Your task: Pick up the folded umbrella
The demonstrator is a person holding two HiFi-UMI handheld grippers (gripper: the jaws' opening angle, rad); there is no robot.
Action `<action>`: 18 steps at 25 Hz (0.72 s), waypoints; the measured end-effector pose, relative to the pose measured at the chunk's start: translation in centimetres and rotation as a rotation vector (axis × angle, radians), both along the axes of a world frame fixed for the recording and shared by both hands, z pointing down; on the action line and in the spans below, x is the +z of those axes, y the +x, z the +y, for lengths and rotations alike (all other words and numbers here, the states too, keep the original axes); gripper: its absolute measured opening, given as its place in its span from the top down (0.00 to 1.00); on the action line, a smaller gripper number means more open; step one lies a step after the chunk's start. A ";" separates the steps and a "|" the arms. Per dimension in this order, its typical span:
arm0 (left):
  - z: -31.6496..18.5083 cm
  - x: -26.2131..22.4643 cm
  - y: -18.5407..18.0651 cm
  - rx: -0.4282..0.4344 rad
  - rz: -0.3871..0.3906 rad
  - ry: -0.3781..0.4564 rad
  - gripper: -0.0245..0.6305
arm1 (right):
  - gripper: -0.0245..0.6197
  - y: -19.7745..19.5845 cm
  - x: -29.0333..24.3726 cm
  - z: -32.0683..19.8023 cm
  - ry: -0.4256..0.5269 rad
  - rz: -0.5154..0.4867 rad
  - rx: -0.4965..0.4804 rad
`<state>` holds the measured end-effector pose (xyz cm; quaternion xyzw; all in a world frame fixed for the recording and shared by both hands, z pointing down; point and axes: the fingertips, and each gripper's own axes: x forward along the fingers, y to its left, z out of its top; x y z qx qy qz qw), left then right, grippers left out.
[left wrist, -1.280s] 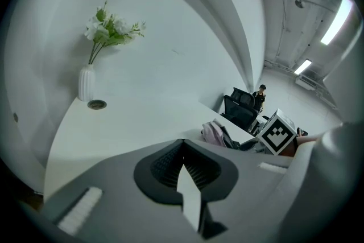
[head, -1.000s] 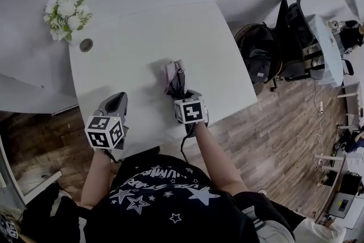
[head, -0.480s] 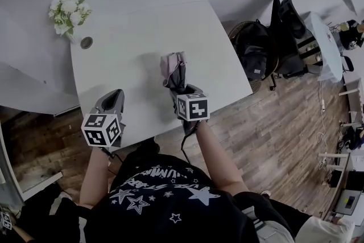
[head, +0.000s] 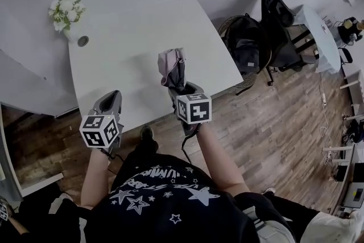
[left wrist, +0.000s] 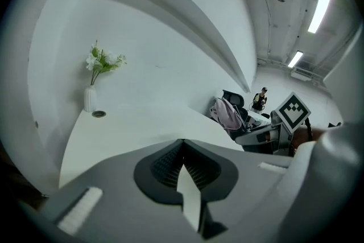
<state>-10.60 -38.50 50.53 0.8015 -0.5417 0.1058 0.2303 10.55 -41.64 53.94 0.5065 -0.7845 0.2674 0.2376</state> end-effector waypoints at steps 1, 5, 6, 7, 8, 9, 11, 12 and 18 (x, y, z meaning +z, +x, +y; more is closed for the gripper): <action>0.6 -0.2 0.2 -0.001 -0.002 0.006 0.96 | 0.60 0.2 -0.3 0.8 0.009 0.004 -0.003; 3.6 -1.0 1.1 -0.008 -0.009 0.025 0.96 | 0.60 1.2 -1.1 4.0 0.026 -0.008 -0.007; 4.4 -1.1 1.3 -0.009 -0.011 0.029 0.96 | 0.60 1.4 -1.3 4.8 0.031 -0.010 -0.006; 5.1 -1.2 1.5 -0.010 -0.012 0.032 0.96 | 0.60 1.7 -1.4 5.5 0.034 -0.012 -0.005; 5.9 -1.3 1.7 -0.012 -0.013 0.035 0.96 | 0.60 2.0 -1.6 6.3 0.038 -0.013 -0.004; 6.7 -1.3 1.9 -0.013 -0.014 0.038 0.96 | 0.60 2.3 -1.7 7.0 0.040 -0.014 -0.003; 8.2 -1.5 2.3 -0.015 -0.012 0.044 0.96 | 0.60 2.7 -1.8 8.4 0.043 -0.016 -0.001; 9.0 -1.6 2.5 -0.014 -0.011 0.045 0.96 | 0.60 2.9 -1.9 9.1 0.044 -0.018 0.000; 13.3 -2.0 3.3 -0.004 -0.017 0.041 0.96 | 0.60 3.6 -2.3 13.3 0.041 -0.042 0.012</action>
